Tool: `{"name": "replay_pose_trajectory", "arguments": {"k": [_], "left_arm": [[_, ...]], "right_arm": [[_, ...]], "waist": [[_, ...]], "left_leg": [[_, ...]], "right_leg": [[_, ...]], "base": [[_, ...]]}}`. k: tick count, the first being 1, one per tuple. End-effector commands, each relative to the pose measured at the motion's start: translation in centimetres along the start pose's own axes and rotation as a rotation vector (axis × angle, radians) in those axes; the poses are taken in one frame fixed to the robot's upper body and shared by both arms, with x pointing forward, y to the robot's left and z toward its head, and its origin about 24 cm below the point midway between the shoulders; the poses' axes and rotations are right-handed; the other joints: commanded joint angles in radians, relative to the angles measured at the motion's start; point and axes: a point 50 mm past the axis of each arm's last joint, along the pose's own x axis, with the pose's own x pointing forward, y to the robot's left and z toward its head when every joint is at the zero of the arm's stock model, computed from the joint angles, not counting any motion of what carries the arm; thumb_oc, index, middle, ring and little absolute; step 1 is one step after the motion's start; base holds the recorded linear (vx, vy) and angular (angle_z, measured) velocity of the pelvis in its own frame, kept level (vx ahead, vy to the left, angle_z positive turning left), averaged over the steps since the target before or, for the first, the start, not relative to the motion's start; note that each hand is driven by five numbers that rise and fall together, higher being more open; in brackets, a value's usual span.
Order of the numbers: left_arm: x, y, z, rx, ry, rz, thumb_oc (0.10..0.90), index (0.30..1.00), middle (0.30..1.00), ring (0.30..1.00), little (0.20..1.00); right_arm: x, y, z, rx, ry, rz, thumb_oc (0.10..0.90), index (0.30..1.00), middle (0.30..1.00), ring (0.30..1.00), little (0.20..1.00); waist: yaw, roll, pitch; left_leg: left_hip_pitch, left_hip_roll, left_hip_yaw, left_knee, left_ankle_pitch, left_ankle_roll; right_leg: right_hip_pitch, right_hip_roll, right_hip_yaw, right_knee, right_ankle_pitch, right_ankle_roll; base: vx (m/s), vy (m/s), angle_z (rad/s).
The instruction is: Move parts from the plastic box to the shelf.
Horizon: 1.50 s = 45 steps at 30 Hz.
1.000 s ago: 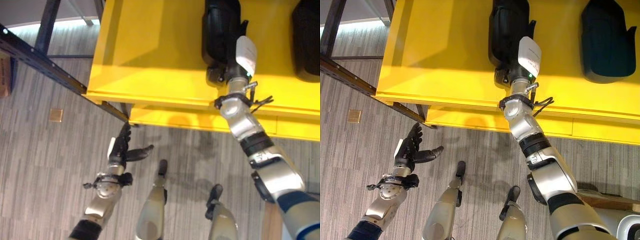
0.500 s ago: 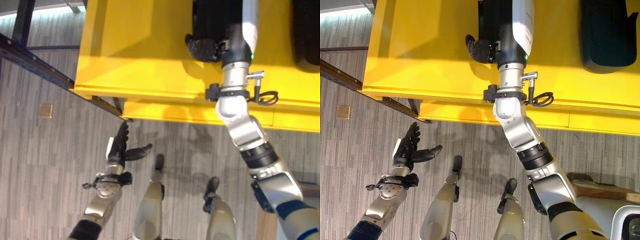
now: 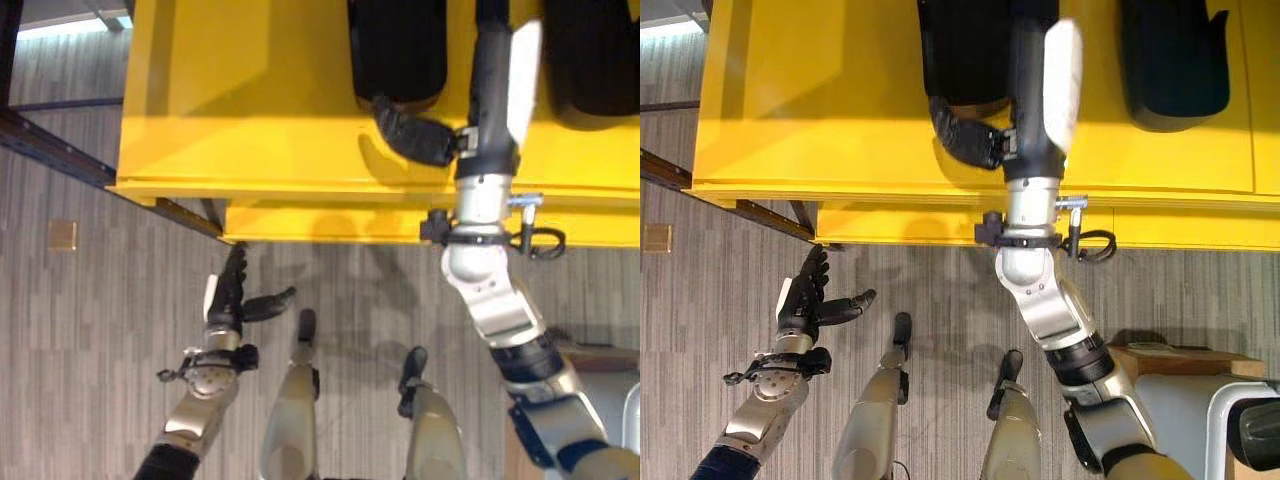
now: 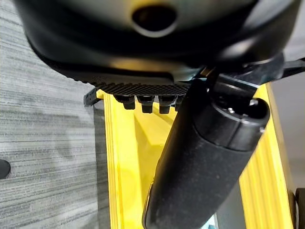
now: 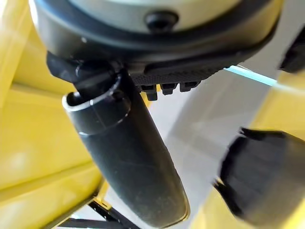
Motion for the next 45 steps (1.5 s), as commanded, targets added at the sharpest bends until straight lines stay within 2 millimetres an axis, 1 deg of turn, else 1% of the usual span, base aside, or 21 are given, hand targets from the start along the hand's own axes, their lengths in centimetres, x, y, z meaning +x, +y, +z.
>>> {"name": "replay_pose_trajectory", "arguments": {"k": [1,3,4,6,8,9,11,12,14,16,17,18,19,20,26,29,34,36,40,43,45], "left_arm": [[-0.7,0.8,2.0,0.02,-0.133,-0.002,0.9,1.0,1.0,1.0,1.0],[-0.9,0.8,1.7,0.016,-0.125,-0.013,0.9,1.0,1.0,1.0,1.0],[-1.0,0.8,1.6,0.016,-0.123,-0.014,0.9,1.0,1.0,1.0,1.0],[-1.3,0.7,0.9,0.016,-0.098,-0.032,0.9,1.0,1.0,1.0,1.0],[-1.4,0.7,0.6,0.021,-0.086,-0.036,0.9,1.0,1.0,1.0,1.0],[-1.7,0.9,0.2,0.018,-0.071,-0.041,0.9,1.0,1.0,1.0,1.0],[-1.9,1.0,0.0,0.021,-0.065,-0.044,0.9,1.0,1.0,1.0,1.0],[-2.1,1.1,-0.4,0.015,-0.053,-0.051,0.9,1.0,1.0,1.0,1.0],[-2.3,1.2,-0.5,0.016,-0.048,-0.055,0.9,1.0,1.0,1.0,1.0],[-2.8,1.4,-1.3,0.008,-0.017,-0.056,0.9,1.0,1.0,1.0,1.0],[-2.8,1.3,-1.4,0.008,-0.016,-0.057,0.9,1.0,1.0,1.0,1.0],[-3.0,1.5,-1.8,0.009,0.003,-0.054,0.9,1.0,1.0,1.0,1.0],[-3.1,1.5,-1.8,0.009,0.004,-0.055,0.9,1.0,1.0,1.0,1.0],[-3.4,1.5,-2.2,0.006,0.02,-0.057,0.9,1.0,1.0,1.0,1.0],[-4.3,1.6,-3.2,-0.003,0.065,-0.058,0.9,1.0,1.0,1.0,1.0],[-4.5,1.5,-3.6,-0.012,0.081,-0.056,0.9,1.0,1.0,1.0,1.0],[-5.1,1.3,-4.2,-0.048,0.109,-0.046,0.9,1.0,1.0,1.0,1.0],[-5.2,1.0,-4.4,-0.063,0.118,-0.05,0.9,1.0,1.0,1.0,1.0],[-5.4,0.6,-4.7,-0.079,0.129,-0.055,0.9,1.0,1.0,1.0,1.0],[-5.5,0.6,-4.9,-0.085,0.137,-0.042,0.9,1.0,1.0,1.0,1.0],[-5.3,0.5,-4.7,-0.078,0.124,-0.039,0.9,1.0,1.0,1.0,1.0]], "right_arm": [[0.5,-0.9,5.1,0.231,-0.27,-0.009,0.9,1.0,1.0,1.0,1.0],[-1.4,-0.6,4.3,0.263,-0.219,0.063,0.9,1.0,1.0,1.0,1.0],[-1.4,-0.6,4.3,0.264,-0.216,0.065,0.9,1.0,1.0,1.0,1.0],[-3.0,-0.4,3.6,0.309,-0.169,0.151,0.9,1.0,1.0,1.0,1.0],[-3.4,-0.4,3.4,0.32,-0.152,0.177,0.9,1.0,1.0,1.0,1.0],[-4.5,-0.7,2.7,0.328,-0.107,0.213,0.9,1.0,1.0,1.0,1.0],[-4.9,-0.9,2.5,0.334,-0.09,0.225,0.9,1.0,1.0,1.0,1.0],[-5.7,-1.0,1.9,0.316,-0.055,0.27,0.9,1.0,1.0,1.0,1.0],[-6.1,-1.3,1.6,0.315,-0.038,0.278,0.9,1.0,1.0,1.0,1.0],[-7.4,-1.9,0.6,0.305,0.031,0.314,0.9,1.0,1.0,1.0,1.0],[-7.5,-1.9,0.6,0.305,0.033,0.315,0.9,1.0,1.0,1.0,1.0],[-8.5,-2.2,-0.3,0.29,0.096,0.348,0.9,1.0,1.0,1.0,1.0],[-8.6,-2.3,-0.3,0.29,0.098,0.348,0.9,1.0,1.0,1.0,1.0],[-9.8,-2.7,-1.0,0.273,0.157,0.372,0.9,1.0,1.0,1.0,1.0],[-12.9,-3.8,-2.8,0.274,0.335,0.418,0.9,1.0,1.0,1.0,1.0],[-13.6,-4.1,-3.1,0.29,0.378,0.415,0.9,1.0,1.0,1.0,1.0],[-14.0,-4.0,-3.4,0.313,0.402,0.425,0.9,1.0,1.0,1.0,1.0],[-14.0,-4.0,-3.3,0.315,0.398,0.435,0.9,1.0,1.0,1.0,1.0],[-14.0,-4.1,-3.2,0.327,0.394,0.438,0.9,1.0,1.0,1.0,1.0],[-13.8,-4.0,-3.0,0.337,0.377,0.436,0.9,1.0,1.0,1.0,1.0],[-13.6,-3.6,-3.1,0.346,0.369,0.446,0.9,1.0,1.0,1.0,1.0]], "waist": [[-0.013,-0.039,-0.106],[-0.025,-0.043,-0.123],[-0.024,-0.042,-0.124],[-0.041,-0.049,-0.149],[-0.046,-0.051,-0.159],[-0.056,-0.051,-0.181],[-0.059,-0.05,-0.19],[-0.068,-0.048,-0.215],[-0.07,-0.046,-0.226],[-0.081,-0.042,-0.263],[-0.08,-0.041,-0.264],[-0.089,-0.041,-0.289],[-0.089,-0.04,-0.289],[-0.098,-0.039,-0.315],[-0.122,-0.035,-0.376],[-0.127,-0.031,-0.389],[-0.135,-0.021,-0.406],[-0.14,-0.012,-0.412],[-0.145,0.003,-0.412],[-0.137,0.006,-0.403],[-0.122,-0.001,-0.384]], "left_leg": [[0.045,0.042,0.07,0.006,-0.019,0.0],[0.075,0.051,0.079,-0.013,-0.013,-0.003],[0.08,0.051,0.08,-0.018,-0.011,-0.004],[0.118,0.061,0.097,-0.048,-0.001,-0.009],[0.137,0.065,0.103,-0.064,0.003,-0.011],[0.171,0.073,0.115,-0.096,0.014,-0.016],[0.188,0.074,0.122,-0.113,0.019,-0.017],[0.215,0.079,0.132,-0.139,0.026,-0.021],[0.235,0.079,0.139,-0.16,0.033,-0.025],[0.272,0.082,0.151,-0.193,0.041,-0.03],[0.276,0.082,0.152,-0.197,0.043,-0.03],[0.293,0.087,0.161,-0.208,0.043,-0.033],[0.294,0.087,0.161,-0.208,0.043,-0.033],[0.308,0.093,0.166,-0.212,0.042,-0.037],[0.347,0.115,0.185,-0.212,0.039,-0.047],[0.364,0.127,0.191,-0.212,0.041,-0.049],[0.397,0.174,0.208,-0.212,0.068,-0.06],[0.402,0.208,0.207,-0.212,0.104,-0.075],[0.408,0.246,0.191,-0.212,0.16,-0.088],[0.406,0.244,0.141,-0.206,0.184,-0.074],[0.374,0.195,0.046,-0.161,0.177,-0.051]], "right_leg": [[0.041,0.029,0.038,0.006,0.019,-0.042],[0.062,0.034,0.043,-0.021,0.028,-0.038],[0.066,0.035,0.043,-0.025,0.03,-0.038],[0.093,0.042,0.049,-0.058,0.04,-0.033],[0.108,0.046,0.05,-0.076,0.044,-0.031],[0.139,0.051,0.054,-0.112,0.053,-0.026],[0.153,0.054,0.055,-0.129,0.058,-0.024],[0.176,0.057,0.054,-0.153,0.063,-0.02],[0.195,0.06,0.054,-0.172,0.068,-0.017],[0.225,0.063,0.054,-0.195,0.074,-0.011],[0.227,0.064,0.054,-0.198,0.075,-0.011],[0.246,0.065,0.054,-0.213,0.079,-0.009],[0.247,0.066,0.053,-0.215,0.08,-0.009],[0.267,0.068,0.052,-0.23,0.083,-0.007],[0.306,0.084,0.061,-0.25,0.078,-0.01],[0.317,0.094,0.071,-0.251,0.07,-0.015],[0.319,0.146,0.125,-0.244,0.048,-0.047],[0.328,0.182,0.138,-0.248,0.038,-0.067],[0.341,0.228,0.154,-0.257,0.033,-0.094],[0.339,0.249,0.18,-0.264,0.032,-0.11],[0.337,0.252,0.2,-0.267,0.037,-0.121]], "base": [[0.0,-0.004,-0.15],[0.0,-0.003,-0.16],[0.02,0.008,-0.11],[0.03,0.009,-0.12],[0.04,0.0,-0.21],[0.06,-0.003,-0.26],[0.04,0.004,-0.26],[0.03,0.012,-0.18],[0.04,0.009,-0.06],[0.05,0.006,-0.07],[0.04,0.001,-0.12],[0.01,-0.005,-0.11],[0.0,0.0,0.0],[0.02,-0.017,-0.03],[0.0,-0.035,-0.05],[-0.01,-0.054,-0.12],[-0.06,-0.126,-0.38],[-0.06,-0.196,-0.26],[-0.04,-0.179,-0.08],[-0.05,-0.147,-0.16],[-0.08,-0.109,-0.36]]}}
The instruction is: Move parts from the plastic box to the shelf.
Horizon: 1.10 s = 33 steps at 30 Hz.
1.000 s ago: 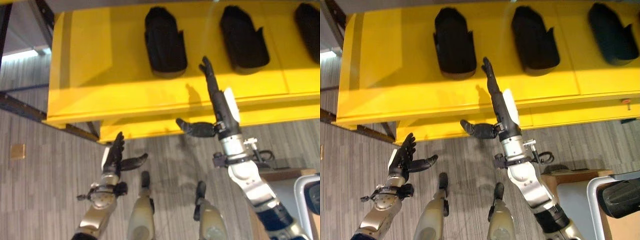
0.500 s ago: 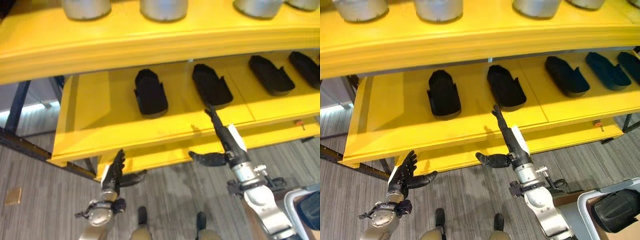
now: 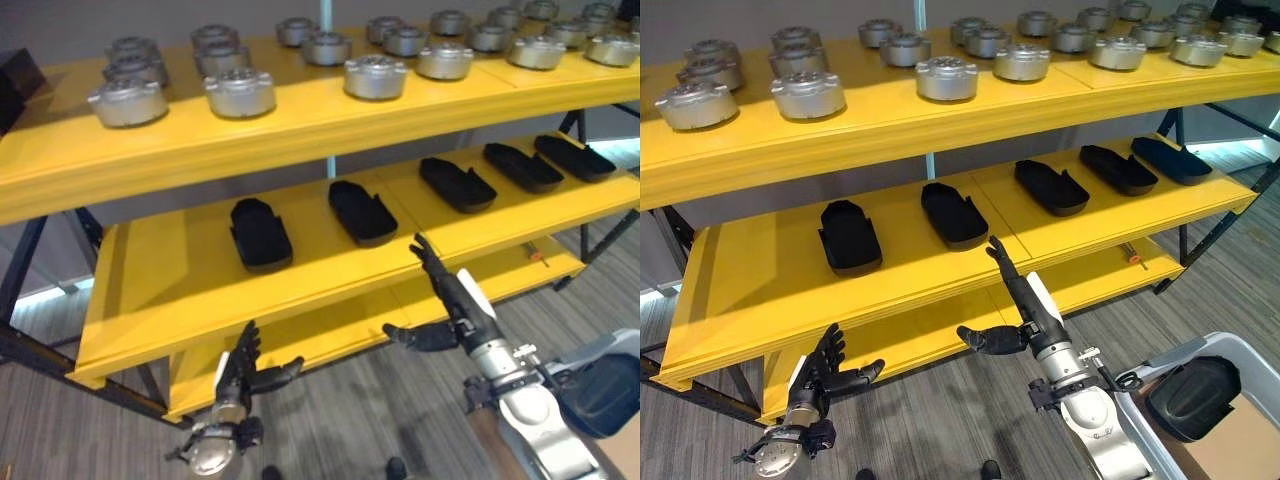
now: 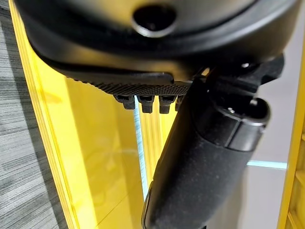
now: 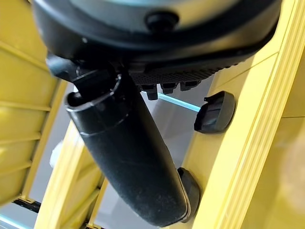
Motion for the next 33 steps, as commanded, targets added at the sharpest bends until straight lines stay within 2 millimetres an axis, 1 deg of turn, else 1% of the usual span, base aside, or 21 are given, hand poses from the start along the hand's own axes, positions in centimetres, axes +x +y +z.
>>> {"name": "replay_pose_trajectory", "arguments": {"k": [1,2,3,4,5,7,9,10,13,18,22,24,25,26,27,28,29,30,31,32,33], "left_arm": [[1.8,0.2,4.0,0.055,-0.204,-0.016,0.9,1.0,1.0,1.0,1.0],[1.7,0.1,3.9,0.047,-0.204,-0.019,0.9,1.0,1.0,1.0,1.0],[1.5,-0.1,4.0,0.046,-0.206,-0.04,0.9,1.0,1.0,1.0,1.0],[1.5,-0.1,3.9,0.046,-0.206,-0.041,0.9,1.0,1.0,1.0,1.0],[1.4,-0.1,3.8,0.052,-0.203,-0.045,0.9,1.0,1.0,1.0,1.0],[1.4,-0.1,4.1,0.056,-0.213,-0.058,0.9,1.0,1.0,1.0,1.0],[1.7,-0.3,4.6,0.073,-0.232,-0.07,0.9,1.0,1.0,1.0,1.0],[1.8,-0.3,5.1,0.077,-0.25,-0.073,0.9,1.0,1.0,1.0,1.0],[2.1,-0.8,5.5,0.077,-0.272,-0.085,0.9,1.0,1.0,1.0,1.0],[2.6,-1.1,6.3,0.074,-0.297,-0.089,0.9,1.0,1.0,1.0,1.0],[2.6,-1.3,6.3,0.073,-0.296,-0.102,0.9,1.0,1.0,1.0,1.0],[2.6,-1.3,6.3,0.07,-0.296,-0.102,0.9,1.0,1.0,1.0,1.0],[2.6,-1.1,6.8,0.07,-0.318,-0.091,0.9,1.0,1.0,1.0,1.0],[2.8,-1.1,7.4,0.07,-0.338,-0.087,0.9,1.0,1.0,1.0,1.0],[2.9,-1.0,7.7,0.069,-0.349,-0.081,0.9,1.0,1.0,1.0,1.0],[2.8,-0.7,8.2,0.058,-0.367,-0.061,0.9,1.0,1.0,1.0,1.0],[2.8,-0.4,8.1,0.051,-0.362,-0.05,0.9,1.0,1.0,1.0,1.0],[2.6,0.0,8.0,0.04,-0.361,-0.036,0.9,1.0,1.0,1.0,1.0],[2.6,0.0,8.0,0.04,-0.361,-0.036,0.9,1.0,1.0,1.0,1.0],[2.5,0.0,8.1,0.034,-0.36,-0.034,0.9,1.0,1.0,1.0,1.0],[2.6,0.0,8.0,0.038,-0.357,-0.037,0.9,1.0,1.0,1.0,1.0]], "right_arm": [[1.9,-0.7,4.6,0.056,-0.287,-0.035,0.9,1.0,1.0,1.0,1.0],[2.1,-0.5,4.5,0.065,-0.284,-0.019,0.9,1.0,1.0,1.0,1.0],[1.9,-0.6,4.2,0.069,-0.267,-0.009,0.9,1.0,1.0,1.0,1.0],[1.9,-0.6,4.2,0.07,-0.267,-0.009,0.9,1.0,1.0,1.0,1.0],[1.7,-0.6,4.0,0.073,-0.255,-0.004,0.9,1.0,1.0,1.0,1.0],[1.3,-0.6,3.4,0.075,-0.225,-0.007,0.9,1.0,1.0,1.0,1.0],[1.4,-0.4,3.1,0.072,-0.211,-0.01,0.9,1.0,1.0,1.0,1.0],[1.7,-0.3,3.1,0.071,-0.216,-0.014,0.9,1.0,1.0,1.0,1.0],[2.3,0.0,3.5,0.085,-0.238,-0.006,0.9,1.0,1.0,1.0,1.0],[2.1,0.1,3.3,0.079,-0.226,-0.016,0.9,1.0,1.0,1.0,1.0],[2.1,0.4,3.1,0.098,-0.215,-0.002,0.9,1.0,1.0,1.0,1.0],[2.2,0.5,3.2,0.099,-0.216,0.009,0.9,1.0,1.0,1.0,1.0],[2.8,1.1,3.8,0.1,-0.248,0.042,0.9,1.0,1.0,1.0,1.0],[3.4,1.6,4.3,0.104,-0.275,0.058,0.9,1.0,1.0,1.0,1.0],[3.7,1.8,4.5,0.102,-0.287,0.062,0.9,1.0,1.0,1.0,1.0],[4.4,2.5,5.1,0.106,-0.315,0.066,0.9,1.0,1.0,1.0,1.0],[5.0,3.0,5.2,0.103,-0.316,0.071,0.9,1.0,1.0,1.0,1.0],[5.7,3.3,5.6,0.081,-0.334,0.081,0.9,1.0,1.0,1.0,1.0],[5.7,3.3,5.6,0.081,-0.334,0.081,0.9,1.0,1.0,1.0,1.0],[6.0,3.3,5.7,0.073,-0.33,0.08,0.9,1.0,1.0,1.0,1.0],[6.1,3.2,5.7,0.075,-0.328,0.072,0.9,1.0,1.0,1.0,1.0]], "waist": [[0.034,-0.077,0.02],[0.051,-0.093,0.03],[0.053,-0.108,0.039],[0.054,-0.109,0.039],[0.056,-0.111,0.038],[0.055,-0.113,0.035],[0.064,-0.115,0.036],[0.07,-0.116,0.038],[0.065,-0.113,0.021],[0.044,-0.116,0.003],[0.016,-0.113,-0.001],[0.018,-0.111,0.0],[0.01,-0.106,0.013],[0.025,-0.098,0.041],[0.034,-0.096,0.051],[0.073,-0.075,0.069],[0.076,-0.068,0.075],[0.095,-0.061,0.085],[0.095,-0.061,0.085],[0.103,-0.064,0.081],[0.096,-0.084,0.073]], "left_leg": [[-0.077,-0.072,-0.18,0.064,0.195,-0.071],[-0.114,-0.156,-0.3,0.132,0.133,-0.039],[-0.14,-0.251,-0.32,0.166,0.05,-0.013],[-0.14,-0.253,-0.318,0.171,0.046,-0.01],[-0.138,-0.292,-0.312,0.171,0.016,0.003],[-0.133,-0.36,-0.308,0.157,-0.012,0.027],[-0.142,-0.425,-0.343,0.152,-0.021,0.038],[-0.149,-0.443,-0.358,0.155,-0.022,0.039],[-0.108,-0.444,-0.35,0.094,-0.033,0.068],[-0.069,-0.42,-0.275,0.012,-0.018,0.076],[-0.037,-0.415,-0.198,0.007,-0.056,0.095],[-0.033,-0.413,-0.177,0.012,-0.067,0.098],[-0.033,-0.409,-0.109,0.049,-0.102,0.11],[-0.036,-0.399,-0.068,0.08,-0.133,0.12],[-0.042,-0.395,-0.051,0.088,-0.137,0.118],[-0.026,-0.365,0.01,0.085,-0.154,0.108],[-0.003,-0.343,0.061,0.075,-0.16,0.096],[0.02,-0.322,0.121,0.076,-0.176,0.088],[0.021,-0.322,0.121,0.076,-0.176,0.088],[0.043,-0.317,0.13,0.072,-0.2,0.078],[0.058,-0.32,0.146,0.068,-0.205,0.071]], "right_leg": [[0.053,-0.004,0.041,-0.02,-0.036,-0.016],[0.051,-0.004,0.073,-0.021,-0.03,-0.024],[0.061,-0.005,0.088,-0.029,-0.021,-0.027],[0.064,-0.007,0.09,-0.031,-0.023,-0.025],[0.066,-0.009,0.09,-0.034,-0.021,-0.023],[0.065,-0.004,0.093,-0.035,-0.018,-0.022],[0.05,0.009,0.113,-0.03,-0.013,-0.017],[0.032,0.019,0.132,-0.024,-0.007,-0.012],[0.017,0.031,0.183,-0.033,0.008,0.004],[0.006,0.028,0.212,-0.028,0.014,0.018],[0.007,0.021,0.272,-0.029,0.023,0.042],[0.002,0.023,0.291,-0.025,0.026,0.047],[-0.033,0.035,0.351,0.014,0.035,0.062],[-0.075,0.033,0.315,0.094,0.01,0.07],[-0.097,0.016,0.269,0.119,0.012,0.078],[-0.116,-0.117,0.012,0.132,0.006,0.081],[-0.128,-0.22,-0.136,0.1,0.074,0.085],[-0.135,-0.328,-0.284,0.072,0.139,0.114],[-0.134,-0.328,-0.285,0.071,0.139,0.114],[-0.124,-0.354,-0.328,0.056,0.16,0.144],[-0.119,-0.374,-0.339,0.038,0.203,0.157]], "base": [[-0.05,-0.14,-0.52],[0.02,-0.174,-0.55],[0.04,-0.133,-0.5],[0.07,-0.056,-0.32],[0.06,0.015,-0.2],[0.08,0.021,-0.12],[0.03,0.029,-0.18],[0.01,0.051,-0.34],[0.09,0.081,-0.76],[0.1,0.093,-0.38],[0.09,0.093,-0.36],[0.02,0.088,-0.81],[-0.02,0.14,-0.8],[-0.06,0.104,-1.37],[-0.09,0.003,-2.77],[-0.04,-0.074,-2.65],[0.02,-0.095,-2.42],[0.04,-0.082,-1.65],[0.12,-0.063,-1.82],[0.18,-0.154,-1.12],[0.13,-0.156,-0.53]]}}
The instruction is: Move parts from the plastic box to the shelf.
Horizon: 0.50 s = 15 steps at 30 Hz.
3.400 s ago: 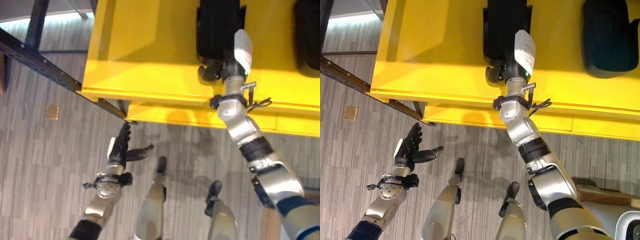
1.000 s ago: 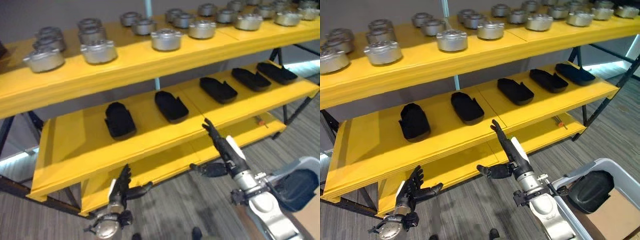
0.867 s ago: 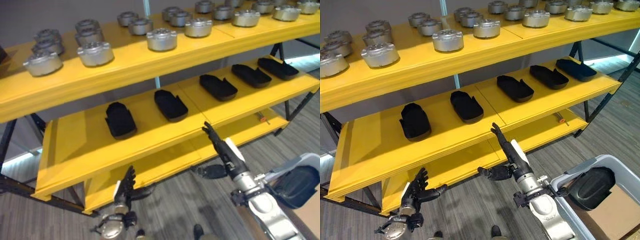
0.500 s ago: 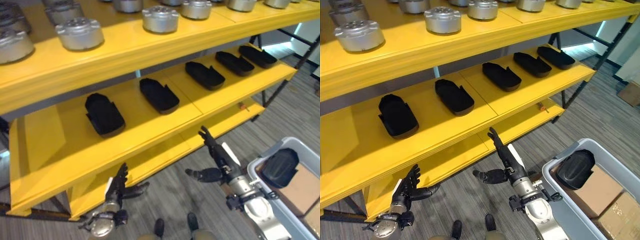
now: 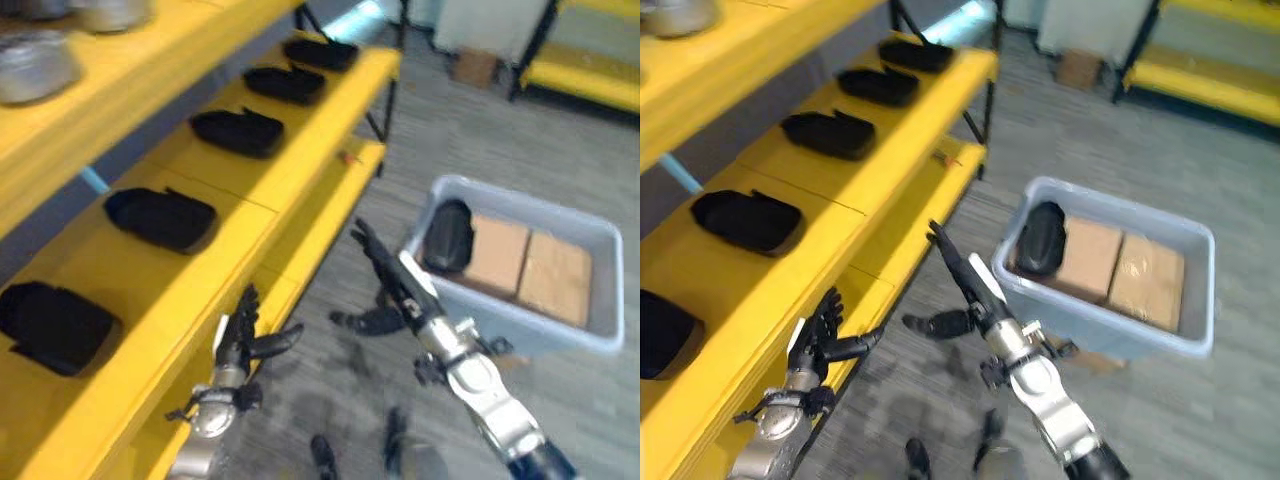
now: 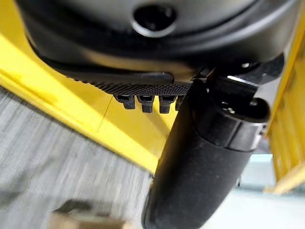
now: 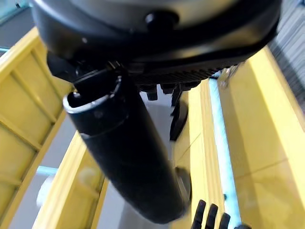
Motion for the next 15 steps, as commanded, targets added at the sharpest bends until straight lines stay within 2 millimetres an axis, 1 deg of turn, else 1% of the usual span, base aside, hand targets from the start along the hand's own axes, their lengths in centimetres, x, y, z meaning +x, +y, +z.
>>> {"name": "replay_pose_trajectory", "arguments": {"k": [1,2,3,4,5,6,10,11,12,13,14,15], "left_arm": [[0.0,1.1,3.7,0.024,-0.197,0.0,0.9,1.0,1.0,1.0,1.0],[0.2,1.2,3.7,0.027,-0.193,0.003,0.9,1.0,1.0,1.0,1.0],[0.2,1.1,3.6,0.029,-0.189,0.0,0.9,1.0,1.0,1.0,1.0],[0.3,1.0,3.6,0.029,-0.187,-0.001,0.9,1.0,1.0,1.0,1.0],[0.4,0.9,3.5,0.021,-0.184,0.003,0.9,1.0,1.0,1.0,1.0],[0.4,0.8,3.4,0.016,-0.181,0.002,0.9,1.0,1.0,1.0,1.0],[0.4,0.6,3.3,0.01,-0.177,-0.011,0.9,1.0,1.0,1.0,1.0],[0.4,0.4,3.3,0.001,-0.177,-0.019,0.9,1.0,1.0,1.0,1.0],[0.4,0.4,3.3,0.001,-0.177,-0.019,0.9,1.0,1.0,1.0,1.0],[0.5,0.2,3.3,-0.01,-0.177,-0.023,0.9,1.0,1.0,1.0,1.0],[0.5,0.2,3.3,-0.012,-0.177,-0.025,0.9,1.0,1.0,1.0,1.0],[0.5,0.2,3.3,-0.012,-0.177,-0.025,0.9,1.0,1.0,1.0,1.0]], "right_arm": [[1.0,-0.8,3.6,-0.026,-0.208,-0.065,0.9,1.0,1.0,1.0,1.0],[0.7,-1.0,3.5,-0.029,-0.204,-0.069,0.9,1.0,1.0,1.0,1.0],[0.4,-1.1,3.3,-0.028,-0.191,-0.073,0.9,1.0,1.0,1.0,1.0],[0.2,-1.3,3.3,-0.036,-0.192,-0.077,0.9,1.0,1.0,1.0,1.0],[0.0,-1.5,3.4,-0.039,-0.193,-0.083,0.9,1.0,1.0,1.0,1.0],[-0.2,-1.7,3.4,-0.041,-0.19,-0.087,0.9,1.0,1.0,1.0,1.0],[-0.6,-2.2,3.6,-0.042,-0.198,-0.098,0.9,1.0,1.0,1.0,1.0],[-0.7,-2.4,3.7,-0.04,-0.204,-0.104,0.9,1.0,1.0,1.0,1.0],[-0.7,-2.4,3.7,-0.04,-0.204,-0.104,0.9,1.0,1.0,1.0,1.0],[-0.7,-2.5,3.7,-0.042,-0.206,-0.111,0.9,1.0,1.0,1.0,1.0],[-0.7,-2.6,3.8,-0.044,-0.209,-0.114,0.9,1.0,1.0,1.0,1.0],[-0.7,-2.6,3.8,-0.044,-0.209,-0.114,0.9,1.0,1.0,1.0,1.0]], "waist": [[0.043,-0.071,-0.062],[0.039,-0.085,-0.072],[0.036,-0.094,-0.079],[0.029,-0.102,-0.089],[0.022,-0.104,-0.098],[0.017,-0.102,-0.101],[-0.008,-0.093,-0.112],[-0.019,-0.089,-0.117],[-0.018,-0.088,-0.117],[-0.025,-0.083,-0.117],[-0.028,-0.08,-0.116],[-0.028,-0.079,-0.116]], "left_leg": [[0.073,0.002,-0.109,-0.029,-0.024,-0.065],[0.077,0.002,-0.109,-0.025,-0.031,-0.073],[0.08,0.001,-0.112,-0.024,-0.035,-0.077],[0.077,0.007,-0.12,-0.016,-0.035,-0.086],[0.08,0.022,-0.125,-0.016,-0.033,-0.097],[0.088,0.034,-0.129,-0.018,-0.029,-0.104],[0.117,0.098,-0.122,-0.029,-0.009,-0.14],[0.122,0.133,-0.111,-0.022,0.009,-0.16],[0.122,0.134,-0.111,-0.022,0.009,-0.161],[0.12,0.165,-0.105,0.005,0.037,-0.181],[0.114,0.182,-0.103,0.033,0.057,-0.192],[0.113,0.184,-0.104,0.035,0.056,-0.193]], "right_leg": [[0.062,0.026,0.077,-0.058,0.176,0.049],[0.085,0.038,0.074,-0.08,0.162,0.049],[0.101,0.048,0.069,-0.1,0.162,0.049],[0.107,0.064,0.087,-0.107,0.165,0.048],[0.112,0.079,0.089,-0.108,0.145,0.042],[0.116,0.09,0.087,-0.103,0.139,0.037],[0.121,0.144,0.099,-0.076,0.073,0.007],[0.119,0.176,0.109,-0.076,0.048,-0.009],[0.119,0.177,0.109,-0.076,0.048,-0.01],[0.121,0.206,0.117,-0.075,0.03,-0.026],[0.124,0.223,0.119,-0.076,0.019,-0.036],[0.124,0.224,0.119,-0.076,0.019,-0.038]], "base": [[0.1,-0.192,-0.3],[0.05,-0.123,-0.17],[0.17,-0.226,0.05],[0.16,-0.248,0.33],[0.17,-0.257,0.42],[0.16,-0.249,0.19],[0.15,-0.276,-0.16],[0.13,-0.271,-0.21],[0.16,-0.342,-0.27],[0.11,-0.242,-0.21],[0.11,-0.244,-0.18],[0.08,-0.186,-0.18]]}}
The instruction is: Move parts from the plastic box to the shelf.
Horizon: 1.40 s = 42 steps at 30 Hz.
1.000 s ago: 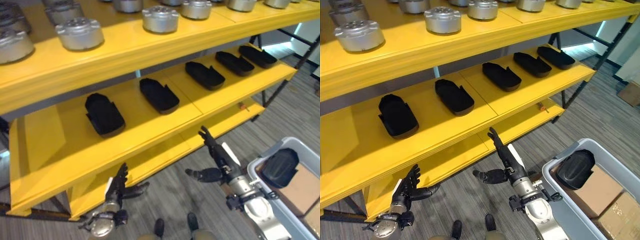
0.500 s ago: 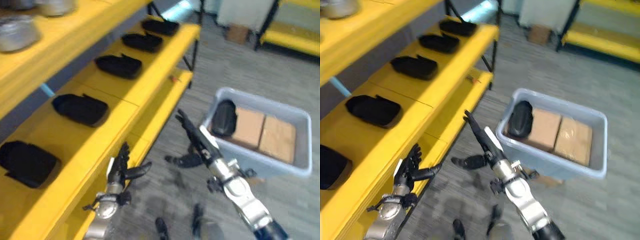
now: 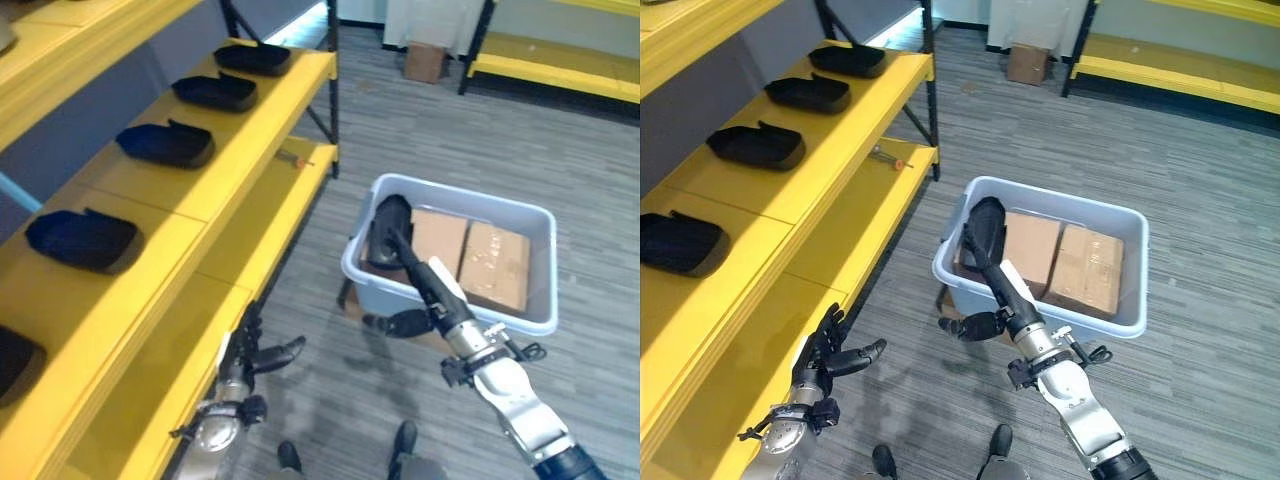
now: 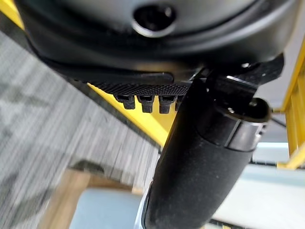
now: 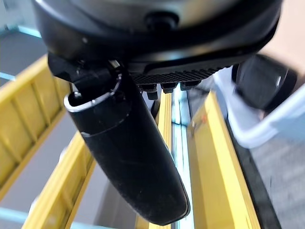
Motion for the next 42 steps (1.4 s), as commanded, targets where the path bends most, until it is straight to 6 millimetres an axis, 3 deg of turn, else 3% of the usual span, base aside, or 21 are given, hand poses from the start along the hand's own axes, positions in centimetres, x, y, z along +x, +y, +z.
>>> {"name": "replay_pose_trajectory", "arguments": {"k": [1,4,6,7,8,10,11,12,16,20,25,27,36,42], "left_arm": [[1.2,0.3,4.6,0.021,-0.226,-0.037,0.9,1.0,1.0,1.0,1.0],[1.0,0.4,4.6,0.014,-0.225,-0.038,0.9,1.0,1.0,1.0,1.0],[0.6,0.6,4.2,0.02,-0.212,-0.038,0.9,1.0,1.0,1.0,1.0],[0.5,0.6,4.1,0.018,-0.206,-0.035,0.9,1.0,1.0,1.0,1.0],[0.4,0.7,3.9,0.016,-0.197,-0.036,0.9,1.0,1.0,1.0,1.0],[0.3,0.7,4.0,0.015,-0.2,-0.042,0.9,1.0,1.0,1.0,1.0],[0.2,0.8,3.9,0.017,-0.201,-0.041,0.9,1.0,1.0,1.0,1.0],[0.1,0.7,3.7,0.022,-0.195,-0.039,0.9,1.0,1.0,1.0,1.0],[0.2,0.5,3.5,0.023,-0.189,-0.046,0.9,1.0,1.0,1.0,1.0],[0.1,0.3,3.4,0.021,-0.189,-0.07,0.9,1.0,1.0,1.0,1.0],[0.5,0.8,4.3,0.044,-0.222,-0.066,0.9,1.0,1.0,1.0,1.0],[0.8,0.8,4.9,0.067,-0.24,-0.068,0.9,1.0,1.0,1.0,1.0],[1.5,1.1,6.1,0.096,-0.291,-0.039,0.9,1.0,1.0,1.0,1.0],[2.5,0.3,7.7,0.099,-0.347,-0.073,0.9,1.0,1.0,1.0,1.0]], "right_arm": [[1.1,0.3,5.5,0.047,-0.316,-0.026,0.9,1.0,1.0,1.0,1.0],[0.9,0.1,5.4,0.043,-0.312,-0.027,0.9,1.0,1.0,1.0,1.0],[0.3,-0.1,5.1,0.035,-0.298,-0.026,0.9,1.0,1.0,1.0,1.0],[0.1,-0.2,4.9,0.031,-0.288,-0.026,0.9,1.0,1.0,1.0,1.0],[-0.2,-0.4,4.5,0.024,-0.268,-0.034,0.9,1.0,1.0,1.0,1.0],[-0.5,-0.6,4.4,0.022,-0.263,-0.038,0.9,1.0,1.0,1.0,1.0],[-0.6,-0.7,4.4,0.022,-0.26,-0.044,0.9,1.0,1.0,1.0,1.0],[-0.8,-0.9,4.1,0.015,-0.249,-0.05,0.9,1.0,1.0,1.0,1.0],[-0.9,-1.0,3.7,0.011,-0.234,-0.059,0.9,1.0,1.0,1.0,1.0],[-2.0,-1.5,2.4,0.01,-0.167,-0.086,0.9,1.0,1.0,1.0,1.0],[-2.2,-0.9,1.1,0.021,-0.094,-0.082,0.9,1.0,1.0,1.0,1.0],[-2.1,-0.8,1.0,0.018,-0.09,-0.084,0.9,1.0,1.0,1.0,1.0],[-2.1,-1.9,1.1,-0.029,-0.098,-0.123,0.9,1.0,1.0,1.0,1.0],[0.4,-5.4,3.7,-0.259,-0.214,-0.211,0.9,1.0,1.0,1.0,1.0]], "waist": [[0.014,-0.027,-0.085],[0.02,-0.026,-0.065],[0.036,-0.04,-0.037],[0.041,-0.049,-0.032],[0.05,-0.059,-0.02],[0.051,-0.066,-0.02],[0.05,-0.067,-0.02],[0.057,-0.059,-0.016],[0.072,-0.041,-0.013],[0.042,-0.016,-0.031],[0.019,-0.041,-0.037],[0.007,-0.047,-0.038],[-0.009,-0.062,-0.044],[-0.003,-0.063,0.005]], "left_leg": [[0.047,0.014,-0.043,0.132,-0.025,-0.057],[-0.013,0.048,-0.086,0.321,0.04,-0.062],[-0.094,0.026,-0.167,0.487,0.094,-0.057],[-0.122,0.015,-0.181,0.498,0.102,-0.051],[-0.185,-0.013,-0.2,0.434,0.059,-0.031],[-0.201,-0.022,-0.204,0.383,0.048,-0.022],[-0.21,-0.01,-0.201,0.283,0.049,-0.023],[-0.22,0.005,-0.22,0.115,0.088,-0.041],[-0.227,0.003,-0.292,-0.015,0.165,-0.069],[-0.141,-0.004,-0.229,-0.062,0.12,-0.064],[-0.074,-0.061,-0.094,-0.056,0.05,-0.015],[-0.075,-0.079,-0.069,-0.046,0.026,-0.005],[-0.083,-0.092,-0.028,-0.044,0.01,0.0],[-0.159,-0.092,-0.035,-0.031,0.018,-0.005]], "right_leg": [[-0.043,0.013,0.067,0.061,-0.034,0.005],[-0.027,0.054,0.086,0.065,-0.069,-0.04],[-0.004,0.083,0.113,0.051,-0.086,-0.072],[-0.002,0.08,0.119,0.043,-0.087,-0.072],[0.011,0.074,0.137,0.019,-0.084,-0.06],[0.013,0.069,0.147,0.008,-0.076,-0.049],[0.013,0.066,0.162,0.0,-0.072,-0.036],[0.022,0.064,0.185,-0.01,-0.076,-0.021],[0.03,0.07,0.214,-0.02,-0.075,-0.011],[0.044,0.054,0.268,-0.015,-0.079,0.009],[0.011,-0.018,0.363,-0.017,-0.035,0.063],[-0.01,-0.037,0.391,-0.032,-0.013,0.081],[-0.06,-0.047,0.425,-0.052,0.023,0.101],[-0.134,-0.051,0.425,-0.051,0.047,0.106]], "base": [[0.11,-0.203,-0.18],[0.12,-0.226,-0.19],[0.13,-0.229,-0.45],[0.16,-0.134,-0.47],[0.09,-0.029,-0.34],[0.1,0.049,-0.2],[0.21,0.198,-0.1],[0.17,0.175,-0.04],[0.13,0.129,-0.26],[0.19,0.25,-0.89],[0.13,0.274,-0.86],[0.04,0.158,-0.66],[0.03,0.027,-0.17],[-0.04,-0.022,-0.07]]}}
